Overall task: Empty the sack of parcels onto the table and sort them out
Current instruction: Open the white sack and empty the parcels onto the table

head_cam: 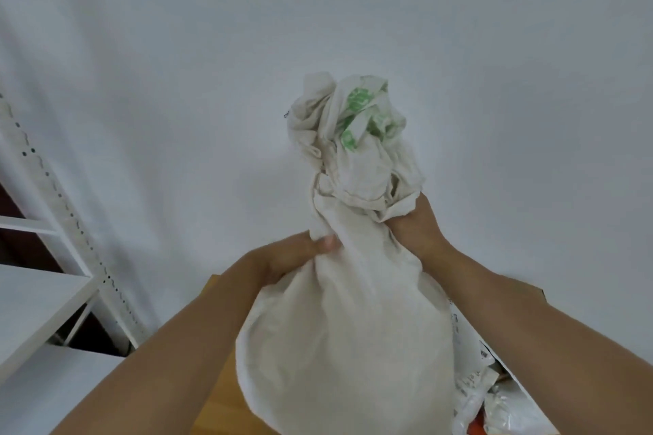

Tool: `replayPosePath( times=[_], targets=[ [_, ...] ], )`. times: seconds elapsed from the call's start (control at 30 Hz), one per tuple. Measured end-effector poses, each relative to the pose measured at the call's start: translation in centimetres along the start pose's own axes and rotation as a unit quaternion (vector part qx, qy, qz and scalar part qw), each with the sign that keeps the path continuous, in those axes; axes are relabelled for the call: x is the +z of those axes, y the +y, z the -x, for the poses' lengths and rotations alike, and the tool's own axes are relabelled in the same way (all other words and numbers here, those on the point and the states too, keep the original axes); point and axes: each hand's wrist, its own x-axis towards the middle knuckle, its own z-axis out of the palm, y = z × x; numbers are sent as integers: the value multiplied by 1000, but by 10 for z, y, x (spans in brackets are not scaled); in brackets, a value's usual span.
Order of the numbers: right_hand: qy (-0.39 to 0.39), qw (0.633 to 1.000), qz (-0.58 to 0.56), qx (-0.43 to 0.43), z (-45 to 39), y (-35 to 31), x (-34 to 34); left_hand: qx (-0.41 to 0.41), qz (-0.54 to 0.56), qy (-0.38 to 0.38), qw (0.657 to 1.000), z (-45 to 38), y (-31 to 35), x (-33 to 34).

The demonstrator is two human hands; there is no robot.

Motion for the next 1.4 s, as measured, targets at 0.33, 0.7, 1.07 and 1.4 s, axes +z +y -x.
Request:
replayPosePath(
  times=[0.33, 0.7, 1.07, 1.4],
  targets=[
    [5, 969, -70, 237, 11, -3, 21, 110, -129, 167, 971, -33, -25, 51],
    [-40, 772, 574, -272, 22, 19, -3, -85, -269, 341, 897, -32, -11, -43],
    [-201, 603, 742, -213, -18, 24, 24, 90, -623, 193, 753, -23, 10, 23],
    [-168, 657, 715, -171, -16, 43, 6, 166, -686, 207, 678, -19, -4, 37]
  ],
)
